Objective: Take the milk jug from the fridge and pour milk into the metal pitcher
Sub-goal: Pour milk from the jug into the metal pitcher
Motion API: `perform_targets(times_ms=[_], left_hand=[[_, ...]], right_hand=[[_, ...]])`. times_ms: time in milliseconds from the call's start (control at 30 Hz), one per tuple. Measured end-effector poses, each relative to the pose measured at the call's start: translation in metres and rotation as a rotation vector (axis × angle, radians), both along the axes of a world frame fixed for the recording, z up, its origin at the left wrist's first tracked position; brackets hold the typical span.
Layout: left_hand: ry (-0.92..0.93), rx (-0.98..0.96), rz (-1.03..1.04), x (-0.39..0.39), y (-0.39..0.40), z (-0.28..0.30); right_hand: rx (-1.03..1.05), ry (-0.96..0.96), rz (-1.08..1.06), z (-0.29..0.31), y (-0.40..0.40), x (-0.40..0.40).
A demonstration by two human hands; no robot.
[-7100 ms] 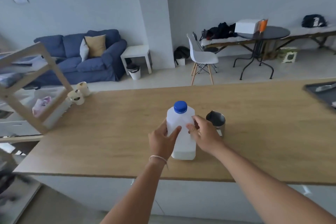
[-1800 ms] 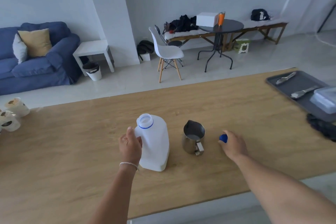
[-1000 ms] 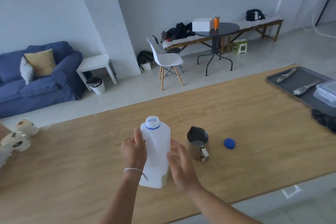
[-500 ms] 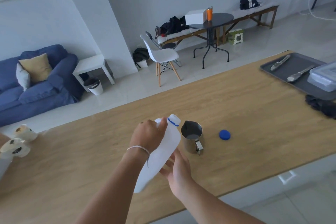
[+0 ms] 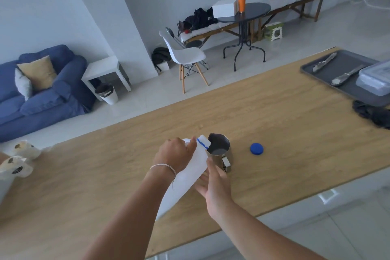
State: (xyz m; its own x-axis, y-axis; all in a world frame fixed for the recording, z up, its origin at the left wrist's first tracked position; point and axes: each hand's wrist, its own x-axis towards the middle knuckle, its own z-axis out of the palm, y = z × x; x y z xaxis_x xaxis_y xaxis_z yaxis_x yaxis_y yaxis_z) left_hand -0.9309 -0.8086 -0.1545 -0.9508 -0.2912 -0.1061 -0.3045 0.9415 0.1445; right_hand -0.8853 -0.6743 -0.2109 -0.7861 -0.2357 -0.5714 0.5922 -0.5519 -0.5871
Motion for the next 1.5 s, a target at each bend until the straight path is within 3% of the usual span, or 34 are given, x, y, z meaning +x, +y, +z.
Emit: perform_targets(times_ms=[167,333,467,567,767,1500], left_hand=[[0.015,0.129,0.097,-0.001,0.008,-0.002],[-0.009,0.135,0.103,-0.005,0.011,-0.007],[-0.044,0.117,0.093,-0.008,0.013,-0.01],[-0.058,0.084,0.085,-0.009,0.016,-0.012],[-0.093,0.036,0.059,-0.013,0.018,-0.01],[-0.137,-0.087,-0.029,-0.027,0.016,0.004]], right_hand=[[0.112,0.025,0.04,0.004,0.011,-0.007],[0.229,0.098,0.055,0.004,0.025,-0.009],[0.832,0.538,-0.026,-0.011,0.045,-0.013],[1.024,0.645,-0.089,-0.03,0.049,-0.021],[0.971,0.532,0.035,-0.046,0.05,-0.034],[0.948,0.617,0.033,-0.057,0.058,-0.039]])
